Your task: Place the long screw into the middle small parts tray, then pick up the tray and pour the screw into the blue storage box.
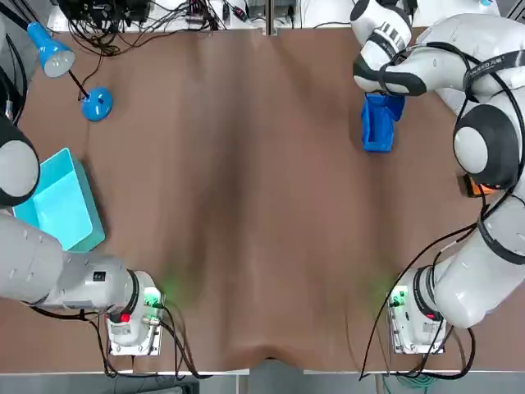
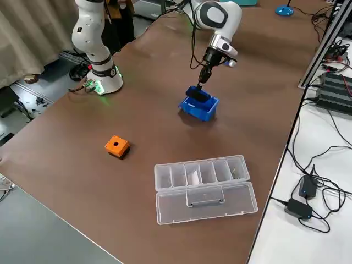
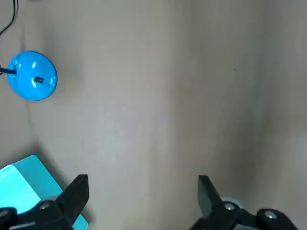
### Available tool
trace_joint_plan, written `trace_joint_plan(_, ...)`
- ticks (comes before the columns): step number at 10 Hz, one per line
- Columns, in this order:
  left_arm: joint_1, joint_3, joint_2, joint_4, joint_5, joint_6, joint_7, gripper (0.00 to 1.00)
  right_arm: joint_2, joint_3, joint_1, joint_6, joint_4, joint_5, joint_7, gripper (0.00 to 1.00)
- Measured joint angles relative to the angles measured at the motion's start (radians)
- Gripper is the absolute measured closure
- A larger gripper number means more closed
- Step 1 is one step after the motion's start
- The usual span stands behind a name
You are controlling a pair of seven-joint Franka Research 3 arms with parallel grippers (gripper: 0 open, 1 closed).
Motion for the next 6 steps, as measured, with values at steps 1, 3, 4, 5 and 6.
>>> trace_joint_plan(1, 0.000, 0.000, 0.000, 0.000, 0.000, 0.000, 0.000, 0.00, -0.002, -0.001, 0.000, -0.011, 0.008, 0.000, 0.001, 0.97)
trace_joint_plan(3, 0.000, 0.000, 0.001, 0.000, 0.000, 0.000, 0.000, 0.00, -0.011, -0.001, -0.001, -0.019, 0.034, 0.022, -0.020, 0.97)
trace_joint_plan(4, 0.000, 0.000, 0.001, 0.000, 0.000, 0.000, 0.000, 0.00, -0.016, -0.001, -0.001, -0.032, 0.058, 0.074, -0.043, 0.97)
trace_joint_plan(5, 0.000, 0.000, 0.001, 0.000, 0.000, 0.000, 0.000, 0.00, -0.019, -0.002, -0.001, -0.067, 0.105, 0.164, -0.066, 0.97)
trace_joint_plan(6, 0.002, 0.000, 0.001, 0.000, 0.000, 0.000, 0.000, 0.00, -0.023, -0.002, -0.001, -0.101, 0.165, 0.266, -0.082, 0.97)
